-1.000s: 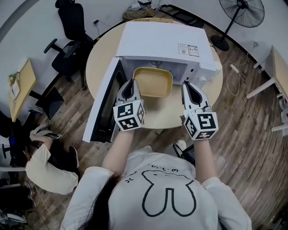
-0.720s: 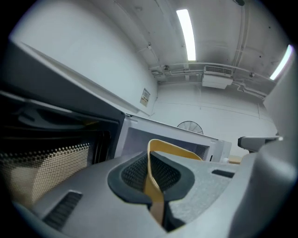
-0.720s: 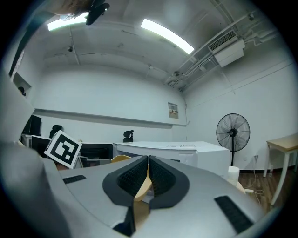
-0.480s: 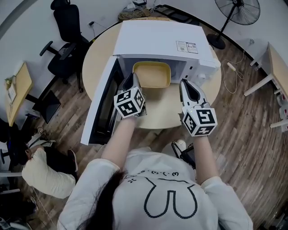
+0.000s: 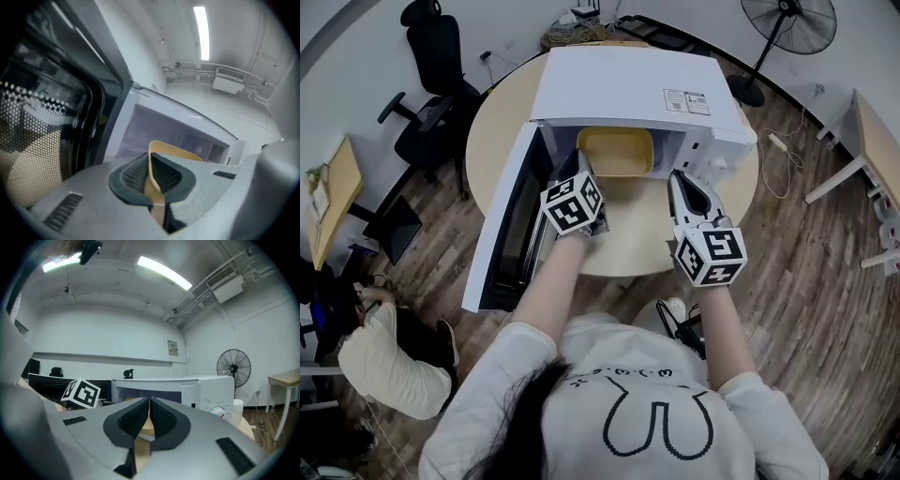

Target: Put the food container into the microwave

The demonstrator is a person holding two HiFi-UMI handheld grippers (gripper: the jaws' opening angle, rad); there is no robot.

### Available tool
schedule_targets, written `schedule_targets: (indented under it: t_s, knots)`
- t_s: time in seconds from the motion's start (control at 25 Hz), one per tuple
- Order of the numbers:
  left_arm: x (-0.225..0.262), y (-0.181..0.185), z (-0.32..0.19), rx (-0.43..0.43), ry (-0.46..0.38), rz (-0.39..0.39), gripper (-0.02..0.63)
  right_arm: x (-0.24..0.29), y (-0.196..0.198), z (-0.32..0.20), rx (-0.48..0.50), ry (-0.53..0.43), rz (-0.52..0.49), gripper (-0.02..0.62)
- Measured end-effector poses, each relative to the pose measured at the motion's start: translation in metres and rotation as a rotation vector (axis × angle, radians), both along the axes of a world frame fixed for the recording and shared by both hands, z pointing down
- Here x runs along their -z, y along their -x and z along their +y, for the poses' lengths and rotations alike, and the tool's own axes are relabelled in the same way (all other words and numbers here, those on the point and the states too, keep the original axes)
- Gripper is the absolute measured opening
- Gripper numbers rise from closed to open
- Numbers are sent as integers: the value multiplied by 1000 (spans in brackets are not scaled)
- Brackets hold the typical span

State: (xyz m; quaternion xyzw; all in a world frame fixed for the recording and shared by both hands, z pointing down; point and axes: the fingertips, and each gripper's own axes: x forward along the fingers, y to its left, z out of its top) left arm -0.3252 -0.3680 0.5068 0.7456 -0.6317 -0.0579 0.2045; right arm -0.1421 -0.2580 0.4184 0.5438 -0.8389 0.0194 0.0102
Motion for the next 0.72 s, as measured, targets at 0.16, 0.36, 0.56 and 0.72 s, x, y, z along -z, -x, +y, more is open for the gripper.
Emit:
schedule_targets:
  t_s: [0.16, 0.36, 0.56, 0.72]
  knots:
    - [-11, -3, -14, 18, 23, 28, 20, -7, -3, 0, 2, -2, -1, 32]
    - [-21, -9, -29, 28, 50, 52, 20, -14, -7, -1, 1, -7, -5, 32]
    - [-35, -11, -42, 47, 87, 59, 21, -18, -14, -3, -11, -8, -6, 32]
    - [-38, -14, -55, 50, 89, 62, 21, -17, -16, -6, -7, -12, 11, 32]
